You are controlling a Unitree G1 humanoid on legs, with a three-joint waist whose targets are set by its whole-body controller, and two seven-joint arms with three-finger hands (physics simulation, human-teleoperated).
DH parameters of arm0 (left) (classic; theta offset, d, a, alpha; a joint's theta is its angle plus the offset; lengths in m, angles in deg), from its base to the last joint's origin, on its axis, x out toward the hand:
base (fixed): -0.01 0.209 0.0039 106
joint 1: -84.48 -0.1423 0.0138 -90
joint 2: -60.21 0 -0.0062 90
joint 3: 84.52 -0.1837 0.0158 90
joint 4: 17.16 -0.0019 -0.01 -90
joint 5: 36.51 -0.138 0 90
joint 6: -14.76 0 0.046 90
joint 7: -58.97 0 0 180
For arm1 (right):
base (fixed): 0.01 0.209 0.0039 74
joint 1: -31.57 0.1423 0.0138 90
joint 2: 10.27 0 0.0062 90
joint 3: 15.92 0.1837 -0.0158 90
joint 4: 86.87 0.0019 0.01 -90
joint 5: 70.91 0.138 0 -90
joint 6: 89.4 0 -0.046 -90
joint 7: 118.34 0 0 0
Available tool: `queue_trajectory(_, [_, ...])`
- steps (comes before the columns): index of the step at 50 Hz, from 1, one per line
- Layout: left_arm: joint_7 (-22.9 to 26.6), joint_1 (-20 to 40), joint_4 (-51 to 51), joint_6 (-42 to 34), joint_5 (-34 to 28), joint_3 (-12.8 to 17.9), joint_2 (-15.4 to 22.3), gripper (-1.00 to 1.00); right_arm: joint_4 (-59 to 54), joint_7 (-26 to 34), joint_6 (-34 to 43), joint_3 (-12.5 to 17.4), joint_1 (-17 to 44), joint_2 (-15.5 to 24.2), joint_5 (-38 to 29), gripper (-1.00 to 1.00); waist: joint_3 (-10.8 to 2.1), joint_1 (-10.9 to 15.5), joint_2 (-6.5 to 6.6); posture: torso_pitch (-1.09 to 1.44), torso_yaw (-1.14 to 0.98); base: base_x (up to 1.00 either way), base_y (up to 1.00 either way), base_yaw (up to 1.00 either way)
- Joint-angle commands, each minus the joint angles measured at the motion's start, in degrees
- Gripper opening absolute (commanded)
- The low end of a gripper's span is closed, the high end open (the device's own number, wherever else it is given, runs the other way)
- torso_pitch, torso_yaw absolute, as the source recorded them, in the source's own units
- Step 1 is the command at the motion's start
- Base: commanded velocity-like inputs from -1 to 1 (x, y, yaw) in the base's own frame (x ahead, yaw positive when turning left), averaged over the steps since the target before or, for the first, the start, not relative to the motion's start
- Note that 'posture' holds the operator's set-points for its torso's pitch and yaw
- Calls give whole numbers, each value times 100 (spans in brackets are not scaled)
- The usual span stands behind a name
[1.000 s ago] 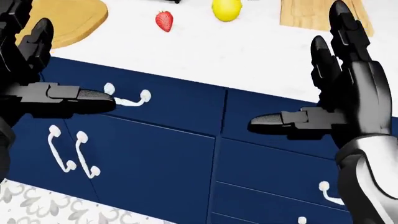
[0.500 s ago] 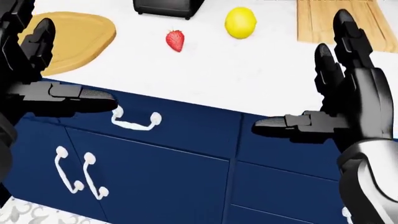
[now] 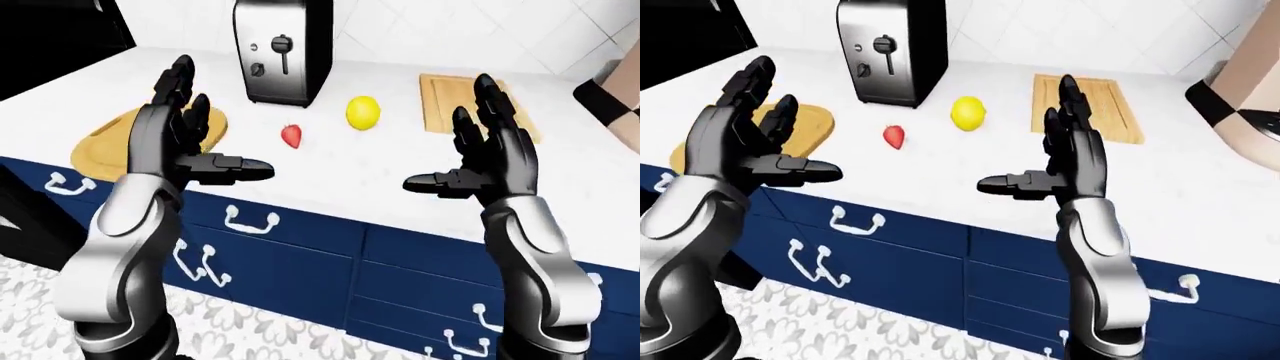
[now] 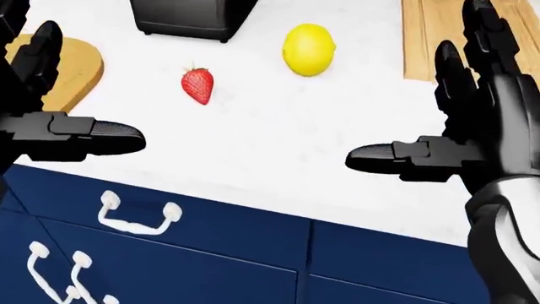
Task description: Place the lemon and the strawberry on separate cutting boards.
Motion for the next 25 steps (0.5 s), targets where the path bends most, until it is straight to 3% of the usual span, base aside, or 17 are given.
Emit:
queue_trajectory(1, [-33,156,119,107,-3,55,55,100,169,2,-157,28,120,84,28,100,-235,38,-2,0,0,10,0,0])
queue_trajectory(3, [-50,188,108,93,2,44,60,100,157,23,-200,40,97,97,35,100,-154,66,163,0,0,10,0,0])
queue_trajectory(7, [-79,220,120,57,-10,-12,43,100,213,-10,-154,125,79,133,112,100,-153,102,100,0,0,10,0,0])
queue_trajectory(10, [-70,203,106,87,-28,-27,30,100,216,-44,-141,155,71,155,151,100,-74,84,-126,0,0,11,0,0])
queue_trajectory(11, [-68,209,98,88,-29,-20,31,100,214,-46,-144,155,67,163,155,100,-111,78,-251,0,0,17,0,0])
queue_trajectory(12, [-80,227,134,36,-19,-17,31,100,205,-46,-159,152,56,165,155,100,-162,61,-456,0,0,24,0,0])
queue_trajectory(13, [-91,238,167,-6,-11,-10,31,100,178,-38,-197,144,44,165,146,100,-138,45,-592,0,0,33,0,0])
queue_trajectory(14, [-97,242,181,-25,-6,-5,30,100,196,-44,-177,144,45,168,152,100,-16,58,-338,0,0,35,0,0])
queue_trajectory(15, [-96,236,182,-18,-6,-1,31,100,210,-48,-162,146,50,173,159,100,-45,73,-396,0,0,35,0,0])
queue_trajectory(21, [-97,146,291,-42,11,10,2,100,194,-51,-151,139,94,197,157,100,-54,39,-114,0,0,36,0,0])
queue_trajectory(23, [-93,123,301,-33,21,35,12,100,179,-56,-154,134,103,196,153,100,-55,1,25,0,0,36,0,0])
queue_trajectory(25, [-83,86,289,8,24,47,13,100,188,-74,-132,119,122,192,147,100,-49,-35,265,0,0,35,0,0])
